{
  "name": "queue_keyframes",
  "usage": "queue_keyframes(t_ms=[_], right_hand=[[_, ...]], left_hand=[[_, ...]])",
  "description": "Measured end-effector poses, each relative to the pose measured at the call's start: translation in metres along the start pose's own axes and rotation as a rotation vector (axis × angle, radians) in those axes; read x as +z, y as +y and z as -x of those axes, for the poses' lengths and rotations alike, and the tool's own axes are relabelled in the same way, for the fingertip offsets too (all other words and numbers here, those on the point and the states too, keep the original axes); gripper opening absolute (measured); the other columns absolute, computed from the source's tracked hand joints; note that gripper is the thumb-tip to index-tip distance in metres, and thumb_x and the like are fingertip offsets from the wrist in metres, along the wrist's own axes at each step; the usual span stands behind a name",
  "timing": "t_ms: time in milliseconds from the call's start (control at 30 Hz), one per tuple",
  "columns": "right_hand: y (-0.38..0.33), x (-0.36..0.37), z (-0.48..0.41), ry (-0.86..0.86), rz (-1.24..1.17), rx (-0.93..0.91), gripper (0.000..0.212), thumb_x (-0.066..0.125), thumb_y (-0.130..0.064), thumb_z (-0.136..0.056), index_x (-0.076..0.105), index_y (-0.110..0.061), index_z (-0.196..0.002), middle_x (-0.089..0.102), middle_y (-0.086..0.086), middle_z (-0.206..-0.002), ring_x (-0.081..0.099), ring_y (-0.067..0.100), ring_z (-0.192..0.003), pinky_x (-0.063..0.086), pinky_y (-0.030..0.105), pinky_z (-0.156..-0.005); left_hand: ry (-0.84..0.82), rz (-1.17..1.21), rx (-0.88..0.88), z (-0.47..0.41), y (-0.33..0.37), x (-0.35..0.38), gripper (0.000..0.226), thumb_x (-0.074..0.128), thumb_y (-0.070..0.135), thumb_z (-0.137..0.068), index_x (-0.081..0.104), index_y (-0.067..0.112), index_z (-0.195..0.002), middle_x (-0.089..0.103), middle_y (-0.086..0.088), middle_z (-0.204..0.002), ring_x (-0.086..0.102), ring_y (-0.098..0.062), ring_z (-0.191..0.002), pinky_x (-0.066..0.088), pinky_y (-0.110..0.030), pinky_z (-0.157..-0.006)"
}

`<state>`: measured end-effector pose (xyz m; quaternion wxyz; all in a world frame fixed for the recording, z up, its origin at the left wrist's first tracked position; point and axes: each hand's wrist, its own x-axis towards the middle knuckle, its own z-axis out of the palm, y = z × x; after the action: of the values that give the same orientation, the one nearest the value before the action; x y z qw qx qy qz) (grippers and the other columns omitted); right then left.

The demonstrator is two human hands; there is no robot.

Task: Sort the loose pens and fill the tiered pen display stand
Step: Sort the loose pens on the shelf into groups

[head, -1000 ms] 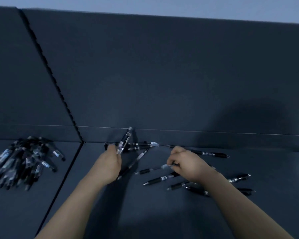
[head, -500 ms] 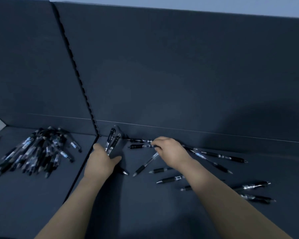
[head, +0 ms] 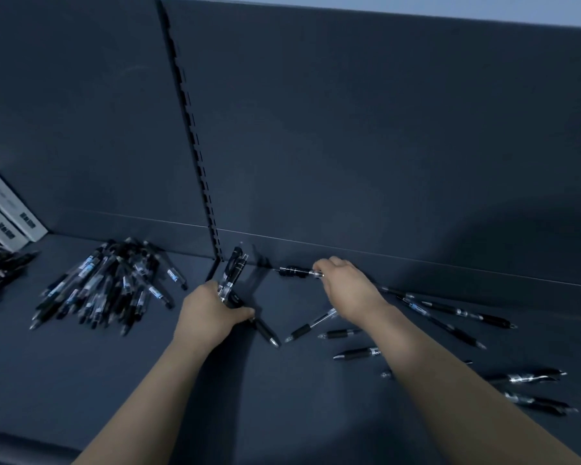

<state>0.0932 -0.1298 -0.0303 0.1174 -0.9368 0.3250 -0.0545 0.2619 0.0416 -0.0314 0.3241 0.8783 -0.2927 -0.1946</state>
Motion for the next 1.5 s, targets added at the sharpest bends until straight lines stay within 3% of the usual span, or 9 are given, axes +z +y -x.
queue_keyframes(t_ms=[133, 333, 467, 633, 833, 933, 1067, 1267, 1500], right_hand=[[-0.009, 0.014, -0.006, -0.048, 0.116, 0.036, 0.020, 0.044, 0.000, -0.092, 0.055, -0.006, -0.108, 0.051, 0.011, -0.111, 0.052, 0.030, -0.106, 0.040, 0.034, -0.090], [-0.015, 0.005, -0.009, -0.063, 0.080, 0.030, 0.019, 0.049, -0.020, -0.099, 0.058, -0.006, -0.107, 0.056, 0.010, -0.109, 0.060, 0.029, -0.098, 0.046, 0.034, -0.079], [-0.011, -0.008, 0.001, 0.069, -0.167, 0.088, 0.016, 0.048, -0.024, -0.099, 0.055, -0.009, -0.098, 0.054, 0.005, -0.101, 0.058, 0.023, -0.088, 0.048, 0.034, -0.079], [0.015, -0.040, 0.027, 0.100, -0.228, 0.153, 0.013, 0.041, -0.023, -0.101, 0.043, -0.012, -0.093, 0.046, 0.001, -0.092, 0.046, 0.017, -0.081, 0.032, 0.025, -0.069], [0.048, -0.056, 0.065, -0.021, -0.182, 0.353, 0.008, 0.033, -0.018, -0.101, 0.036, -0.014, -0.095, 0.048, 0.003, -0.070, 0.045, 0.020, -0.060, 0.032, 0.033, -0.052], [0.062, -0.061, 0.085, -0.051, -0.200, 0.461, 0.008, 0.036, -0.018, -0.098, 0.038, -0.013, -0.093, 0.050, 0.005, -0.074, 0.049, 0.024, -0.066, 0.035, 0.035, -0.057], [0.085, -0.067, 0.118, -0.044, -0.242, 0.517, 0.020, 0.044, -0.025, -0.096, 0.039, -0.017, -0.078, 0.052, 0.003, -0.074, 0.052, 0.023, -0.070, 0.036, 0.034, -0.059], [0.106, -0.069, 0.150, -0.048, -0.228, 0.556, 0.025, 0.046, -0.025, -0.097, 0.043, -0.016, -0.074, 0.053, 0.001, -0.072, 0.052, 0.022, -0.071, 0.036, 0.034, -0.061], [0.133, -0.075, 0.181, 0.008, -0.311, 0.632, 0.021, 0.041, -0.019, -0.097, 0.046, -0.012, -0.078, 0.061, 0.010, -0.077, 0.054, 0.025, -0.065, 0.041, 0.033, -0.059]], left_hand=[[-0.054, -0.185, -0.106, 0.001, 0.001, -0.002, 0.052, 0.080, 0.061, -0.058, 0.058, 0.014, -0.064, 0.064, -0.001, -0.067, 0.063, -0.019, -0.068, 0.044, -0.027, -0.056], [-0.086, -0.104, -0.138, -0.001, 0.017, 0.009, 0.037, 0.079, 0.041, -0.060, 0.058, 0.010, -0.067, 0.063, -0.001, -0.063, 0.064, -0.020, -0.064, 0.048, -0.028, -0.058], [-0.117, -0.123, -0.158, -0.001, 0.025, 0.016, 0.032, 0.073, 0.037, -0.063, 0.055, 0.011, -0.070, 0.059, 0.001, -0.062, 0.059, -0.019, -0.061, 0.039, -0.024, -0.052], [-0.115, -0.322, -0.018, 0.007, 0.040, 0.024, 0.032, 0.067, 0.044, -0.072, 0.057, 0.013, -0.072, 0.059, 0.001, -0.065, 0.057, -0.015, -0.060, 0.038, -0.024, -0.051], [-0.286, -0.153, 0.251, 0.021, 0.061, 0.038, 0.032, 0.048, 0.032, -0.085, 0.039, 0.015, -0.060, 0.053, -0.003, -0.057, 0.052, -0.022, -0.055, 0.036, -0.029, -0.050], [-0.433, 0.016, 0.305, 0.031, 0.080, 0.054, 0.018, 0.047, 0.021, -0.089, 0.048, 0.012, -0.074, 0.065, -0.007, -0.067, 0.063, -0.020, -0.053, 0.051, -0.030, -0.052], [-0.377, -0.178, 0.462, 0.036, 0.096, 0.075, 0.019, 0.050, 0.028, -0.092, 0.054, 0.014, -0.081, 0.059, 0.002, -0.073, 0.056, -0.019, -0.069, 0.044, -0.031, -0.062], [-0.541, -0.242, 0.423, 0.056, 0.113, 0.100, 0.030, 0.080, 0.036, -0.070, 0.064, 0.014, -0.083, 0.068, 0.000, -0.082, 0.062, -0.016, -0.071, 0.049, -0.029, -0.064], [-0.510, -0.359, 0.413, 0.069, 0.120, 0.116, 0.023, 0.072, 0.025, -0.070, 0.052, 0.016, -0.066, 0.055, 0.003, -0.067, 0.051, -0.016, -0.060, 0.040, -0.026, -0.055]])
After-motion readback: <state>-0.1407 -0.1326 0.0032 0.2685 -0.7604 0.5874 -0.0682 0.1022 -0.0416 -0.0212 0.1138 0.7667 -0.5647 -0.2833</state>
